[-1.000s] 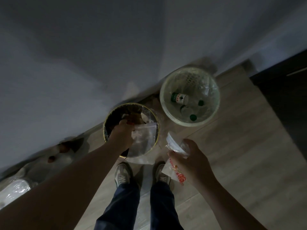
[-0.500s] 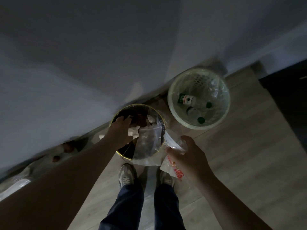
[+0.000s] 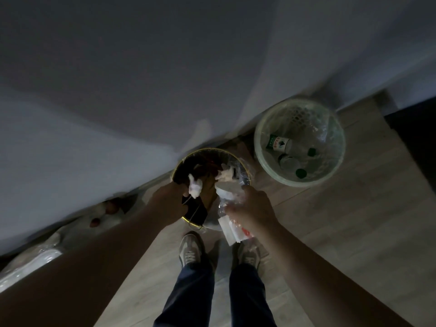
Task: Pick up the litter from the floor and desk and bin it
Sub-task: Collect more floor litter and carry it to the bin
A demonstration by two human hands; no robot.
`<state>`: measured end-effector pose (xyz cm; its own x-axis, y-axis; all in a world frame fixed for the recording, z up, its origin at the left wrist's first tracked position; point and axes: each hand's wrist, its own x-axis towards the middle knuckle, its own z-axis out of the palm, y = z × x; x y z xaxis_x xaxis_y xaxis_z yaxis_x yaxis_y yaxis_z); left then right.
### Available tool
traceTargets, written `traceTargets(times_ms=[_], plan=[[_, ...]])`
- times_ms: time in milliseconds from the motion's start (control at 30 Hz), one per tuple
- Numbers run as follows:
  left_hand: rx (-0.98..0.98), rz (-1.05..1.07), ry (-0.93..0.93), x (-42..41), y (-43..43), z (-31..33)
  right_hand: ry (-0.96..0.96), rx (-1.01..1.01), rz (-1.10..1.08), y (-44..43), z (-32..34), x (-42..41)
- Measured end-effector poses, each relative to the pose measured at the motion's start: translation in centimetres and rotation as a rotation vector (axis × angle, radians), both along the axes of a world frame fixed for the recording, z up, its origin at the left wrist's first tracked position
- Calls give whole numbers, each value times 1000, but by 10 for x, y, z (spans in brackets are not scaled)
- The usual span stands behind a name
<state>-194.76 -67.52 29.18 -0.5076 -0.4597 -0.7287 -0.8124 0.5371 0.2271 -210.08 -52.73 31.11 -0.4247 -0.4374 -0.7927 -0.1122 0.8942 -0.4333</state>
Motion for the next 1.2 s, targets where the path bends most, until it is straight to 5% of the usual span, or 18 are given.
traceTargets(times_ms=[367, 633, 867, 1200], plan=[[-22, -52, -17, 33, -11, 20, 154, 14, 261, -29, -10, 16], [-40, -156, -31, 39, -12, 71, 269, 21, 568, -22, 40, 16], [-106, -174, 17, 44, -3, 194, 280, -113, 730, -20, 179, 17], [-322, 101, 228, 54, 23, 433, 453, -536, 923, -41, 430, -23]])
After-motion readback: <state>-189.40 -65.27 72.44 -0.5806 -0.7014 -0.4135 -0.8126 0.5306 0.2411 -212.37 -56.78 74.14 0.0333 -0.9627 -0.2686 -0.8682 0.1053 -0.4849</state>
